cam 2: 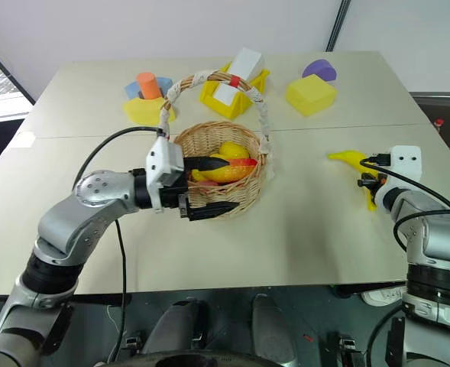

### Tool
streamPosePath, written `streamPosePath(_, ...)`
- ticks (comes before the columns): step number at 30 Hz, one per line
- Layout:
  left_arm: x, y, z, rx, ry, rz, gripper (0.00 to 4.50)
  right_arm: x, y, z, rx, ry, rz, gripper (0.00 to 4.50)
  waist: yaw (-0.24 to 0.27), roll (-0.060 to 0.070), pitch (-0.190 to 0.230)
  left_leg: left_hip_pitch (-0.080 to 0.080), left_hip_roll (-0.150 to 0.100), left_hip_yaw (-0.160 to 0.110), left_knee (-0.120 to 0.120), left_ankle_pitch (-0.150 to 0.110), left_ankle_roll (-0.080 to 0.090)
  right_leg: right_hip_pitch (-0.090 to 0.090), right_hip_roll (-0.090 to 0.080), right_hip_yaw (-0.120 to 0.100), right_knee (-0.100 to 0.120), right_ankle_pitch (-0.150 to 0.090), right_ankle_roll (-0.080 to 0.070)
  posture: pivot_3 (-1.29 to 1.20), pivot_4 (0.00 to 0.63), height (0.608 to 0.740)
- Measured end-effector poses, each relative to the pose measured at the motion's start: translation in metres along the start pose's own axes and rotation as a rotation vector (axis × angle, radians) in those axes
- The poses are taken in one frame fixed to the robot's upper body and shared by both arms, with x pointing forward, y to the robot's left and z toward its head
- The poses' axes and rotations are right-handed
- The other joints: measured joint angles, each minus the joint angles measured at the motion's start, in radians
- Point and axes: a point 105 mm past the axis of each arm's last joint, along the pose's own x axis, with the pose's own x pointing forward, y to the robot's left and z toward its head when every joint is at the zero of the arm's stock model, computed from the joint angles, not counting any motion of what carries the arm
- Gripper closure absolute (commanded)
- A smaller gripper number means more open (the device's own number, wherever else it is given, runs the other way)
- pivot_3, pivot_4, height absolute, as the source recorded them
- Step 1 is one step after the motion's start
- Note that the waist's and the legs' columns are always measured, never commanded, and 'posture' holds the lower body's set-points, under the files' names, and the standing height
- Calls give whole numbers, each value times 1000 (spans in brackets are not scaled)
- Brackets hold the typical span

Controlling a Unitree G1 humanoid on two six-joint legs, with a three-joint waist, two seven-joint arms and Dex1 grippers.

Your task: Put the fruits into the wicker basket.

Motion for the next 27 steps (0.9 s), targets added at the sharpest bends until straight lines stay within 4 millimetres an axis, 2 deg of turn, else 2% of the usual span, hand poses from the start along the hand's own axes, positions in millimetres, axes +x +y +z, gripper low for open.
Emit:
streamPosePath(2,-17,11,3,-7,-13,58,0,-13,2,17,-73,-65,54,4008,0,0,0,0,0,0,0,0,0,0,0,-1,0,0,0,0,150,740)
streamPosePath(3,-28,16,3,-14,-13,88,0,-24,10,27,-121,-104,127,4008,0,1,0,0,0,0,0,0,0,0,0,-1,0,0,0,0,150,740)
streamPosePath(5,-54,28,-3,-42,7,168,0,-51,35,43,-234,-180,319,4008,-3,2,0,1,2,0,0,-1,1,1,1,-1,-1,0,0,0,150,740)
streamPosePath(7,-76,33,-10,-71,36,220,0,-82,73,56,-312,-247,563,4008,-4,1,0,1,3,0,0,-1,1,2,1,-1,-1,0,0,0,150,740)
streamPosePath(9,-88,34,-16,-83,65,245,0,-104,105,67,-345,-297,737,4008,-4,1,1,2,3,0,0,-1,1,2,1,-2,-1,0,0,0,150,740)
streamPosePath(11,-93,35,-17,-84,69,256,0,-115,128,76,-373,-331,829,4008,0,0,1,2,3,-1,2,-1,1,4,-1,-2,-1,0,0,0,150,740)
streamPosePath(17,-100,38,-18,-82,72,292,0,-108,198,99,-364,-398,953,4008,-1,-1,1,-1,2,-1,1,-1,1,0,-2,-2,-1,0,0,0,150,740)
streamPosePath(23,-102,33,-15,-105,31,311,0,-73,236,116,-312,-320,858,4008,0,-1,1,-3,2,-1,-1,-1,0,-4,-4,-1,-2,0,-1,0,150,740)
streamPosePath(26,-98,27,-12,-118,12,295,0,-61,244,112,-307,-282,821,4008,6,-1,1,-5,0,-2,-1,-1,0,-5,-5,-2,-2,0,-1,0,150,740)
streamPosePath(27,-99,26,-13,-120,13,299,0,-58,245,111,-298,-273,815,3508,4,-1,1,-5,0,-2,-1,-1,0,-5,-6,-2,-2,0,-1,0,150,740)
